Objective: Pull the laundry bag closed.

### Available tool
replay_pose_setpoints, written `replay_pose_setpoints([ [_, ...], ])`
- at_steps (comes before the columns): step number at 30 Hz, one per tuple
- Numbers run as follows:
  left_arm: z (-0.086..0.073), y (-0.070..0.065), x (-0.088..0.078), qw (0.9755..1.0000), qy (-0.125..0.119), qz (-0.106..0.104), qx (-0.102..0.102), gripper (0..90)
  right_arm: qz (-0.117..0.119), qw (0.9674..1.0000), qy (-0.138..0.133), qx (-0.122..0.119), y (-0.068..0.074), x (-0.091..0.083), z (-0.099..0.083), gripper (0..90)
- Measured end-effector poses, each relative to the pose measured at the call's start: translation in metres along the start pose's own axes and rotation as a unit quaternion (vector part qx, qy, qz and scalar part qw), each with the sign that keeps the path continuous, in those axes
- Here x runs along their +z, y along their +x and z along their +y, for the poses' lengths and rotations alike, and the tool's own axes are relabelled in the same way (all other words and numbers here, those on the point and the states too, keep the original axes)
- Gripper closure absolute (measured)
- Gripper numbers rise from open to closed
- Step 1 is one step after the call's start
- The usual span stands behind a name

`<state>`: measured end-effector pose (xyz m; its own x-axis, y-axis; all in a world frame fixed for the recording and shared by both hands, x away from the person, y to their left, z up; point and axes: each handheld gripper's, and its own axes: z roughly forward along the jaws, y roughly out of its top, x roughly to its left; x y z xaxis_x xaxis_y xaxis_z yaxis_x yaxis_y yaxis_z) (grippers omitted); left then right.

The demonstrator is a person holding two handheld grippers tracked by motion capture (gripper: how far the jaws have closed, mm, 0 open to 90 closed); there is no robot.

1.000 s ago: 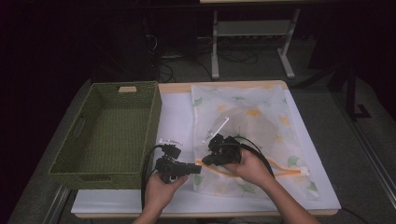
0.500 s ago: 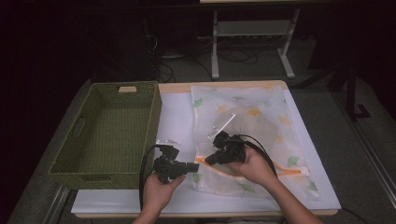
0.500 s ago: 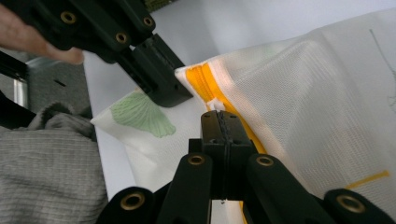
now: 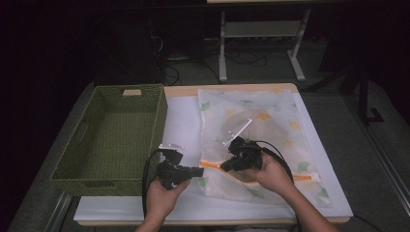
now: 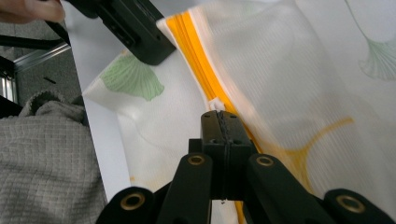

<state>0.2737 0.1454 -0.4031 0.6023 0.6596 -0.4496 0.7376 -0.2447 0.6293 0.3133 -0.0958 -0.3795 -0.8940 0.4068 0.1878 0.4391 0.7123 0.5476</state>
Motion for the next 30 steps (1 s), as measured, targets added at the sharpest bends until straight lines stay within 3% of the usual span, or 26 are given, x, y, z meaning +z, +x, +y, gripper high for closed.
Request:
replay_pose_setpoints([
  [18, -0.002, 0.004, 0.001, 0.9998, 0.008, 0.017, 0.0, 88.6, -0.023, 0.9992, -0.007, 0.032, -0.014, -0.034, -0.038, 89.8],
  [30, -0.003, 0.004, 0.002, 0.9997, 0.013, 0.022, 0.004, 88.6, -0.032, 0.9984, -0.005, 0.046, -0.02, -0.044, -0.053, 89.8],
])
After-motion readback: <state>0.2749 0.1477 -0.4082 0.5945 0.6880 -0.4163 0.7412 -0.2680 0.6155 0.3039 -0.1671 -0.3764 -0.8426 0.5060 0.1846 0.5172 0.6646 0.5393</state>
